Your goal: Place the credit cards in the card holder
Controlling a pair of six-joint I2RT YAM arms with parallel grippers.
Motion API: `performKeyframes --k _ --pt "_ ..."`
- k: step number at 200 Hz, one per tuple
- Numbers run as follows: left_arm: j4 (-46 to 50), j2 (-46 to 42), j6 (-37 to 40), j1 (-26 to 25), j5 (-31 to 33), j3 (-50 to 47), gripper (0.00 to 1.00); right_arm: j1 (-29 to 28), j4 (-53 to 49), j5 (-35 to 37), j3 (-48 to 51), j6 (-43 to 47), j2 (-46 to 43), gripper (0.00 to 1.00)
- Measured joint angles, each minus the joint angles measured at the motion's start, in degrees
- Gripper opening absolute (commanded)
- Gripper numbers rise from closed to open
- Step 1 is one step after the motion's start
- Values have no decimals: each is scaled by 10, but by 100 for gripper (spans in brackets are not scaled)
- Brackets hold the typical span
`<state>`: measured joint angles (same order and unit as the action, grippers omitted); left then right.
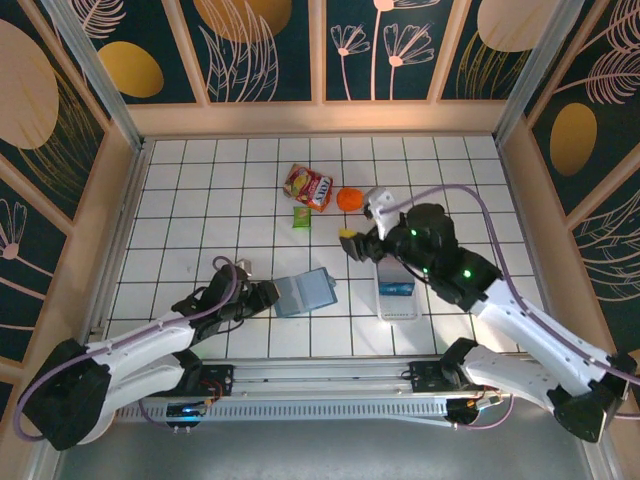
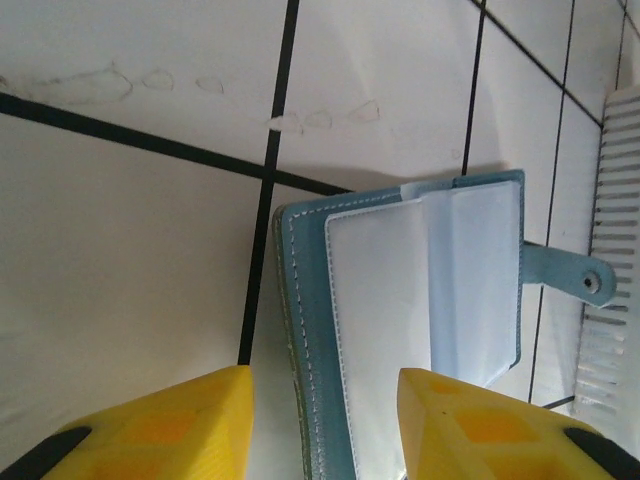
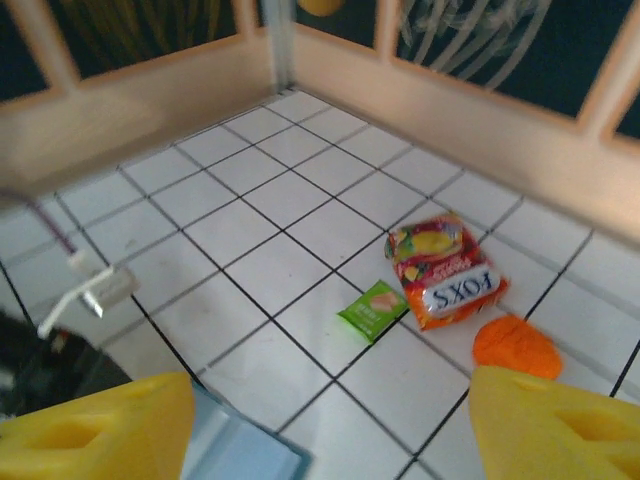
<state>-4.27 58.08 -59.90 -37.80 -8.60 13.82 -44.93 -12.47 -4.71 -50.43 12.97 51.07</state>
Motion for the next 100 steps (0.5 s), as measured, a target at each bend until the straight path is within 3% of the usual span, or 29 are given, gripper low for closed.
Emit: performKeyframes --k 41,100 --pt "-41 50 9 0 -21 0 39 -3 -89 -23 33 215 -37 78" --pt "-75 110 23 0 -32 18 36 0 -192 17 54 355 -29 78"
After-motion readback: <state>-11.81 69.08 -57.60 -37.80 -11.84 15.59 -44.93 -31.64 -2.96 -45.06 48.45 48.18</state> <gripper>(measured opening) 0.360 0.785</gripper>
